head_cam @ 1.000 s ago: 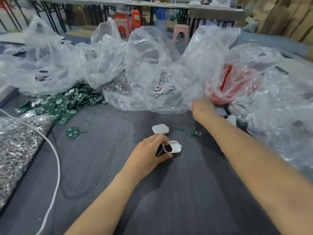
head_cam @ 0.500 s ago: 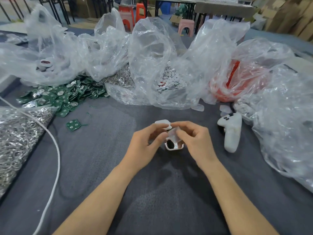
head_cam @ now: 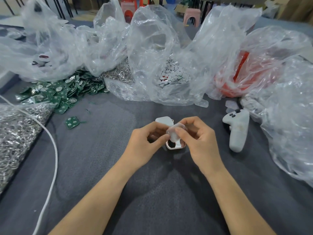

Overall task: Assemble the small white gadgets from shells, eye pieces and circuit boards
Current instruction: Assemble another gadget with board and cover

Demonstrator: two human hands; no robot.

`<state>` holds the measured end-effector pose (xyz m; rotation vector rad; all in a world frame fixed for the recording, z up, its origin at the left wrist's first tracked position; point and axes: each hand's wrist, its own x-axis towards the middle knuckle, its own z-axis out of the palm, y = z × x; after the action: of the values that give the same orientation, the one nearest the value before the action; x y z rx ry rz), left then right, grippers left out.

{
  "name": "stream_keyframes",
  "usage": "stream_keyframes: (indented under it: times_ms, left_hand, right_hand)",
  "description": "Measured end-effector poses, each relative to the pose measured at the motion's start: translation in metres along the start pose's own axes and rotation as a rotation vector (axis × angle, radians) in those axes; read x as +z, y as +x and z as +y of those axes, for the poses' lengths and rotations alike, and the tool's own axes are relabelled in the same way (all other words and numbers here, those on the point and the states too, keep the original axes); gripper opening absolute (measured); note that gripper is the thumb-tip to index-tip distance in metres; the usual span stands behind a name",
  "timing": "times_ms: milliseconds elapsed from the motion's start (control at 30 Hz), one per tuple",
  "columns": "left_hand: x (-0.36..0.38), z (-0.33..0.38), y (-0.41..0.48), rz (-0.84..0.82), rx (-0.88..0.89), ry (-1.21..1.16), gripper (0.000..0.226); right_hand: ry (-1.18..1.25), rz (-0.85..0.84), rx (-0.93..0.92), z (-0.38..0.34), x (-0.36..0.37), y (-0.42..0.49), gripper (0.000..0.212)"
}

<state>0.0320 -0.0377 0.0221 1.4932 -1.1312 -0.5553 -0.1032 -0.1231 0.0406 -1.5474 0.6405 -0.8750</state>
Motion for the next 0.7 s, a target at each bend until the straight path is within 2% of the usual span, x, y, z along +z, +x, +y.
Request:
stream_keyframes:
  times_ms: [200, 300, 433, 600, 700]
  left_hand:
    - [0.001, -0.003, 0.003, 0.085, -0.044, -0.076, 0.024]
    - [-0.001, -0.004, 0.004, 0.124, -0.063, -0.117, 0.024]
    - [-0.001, -0.005, 0.003, 0.115, -0.059, -0.108, 0.026]
    - [0.001, -0.006, -0.001, 0.117, -0.047, 0.021, 0.027]
    - [0.001, -0.005, -0.004, 0.041, 0.038, 0.188, 0.034]
  right_hand:
    - [0.056, 0.016, 0.020, -0.002, 0.001, -0.001, 0.028]
    - [0.072, 0.034, 0.037, -0.003, -0.001, 0.000, 0.018]
    - [-0.021, 0.087, 0.061, 0.001, -0.004, 0.001, 0.009]
    - [-0.022, 0.164, 0.118, 0.005, -0.013, 0.004, 0.015]
    - [-0.013, 0.164, 0.124, 0.004, -0.015, 0.005, 0.017]
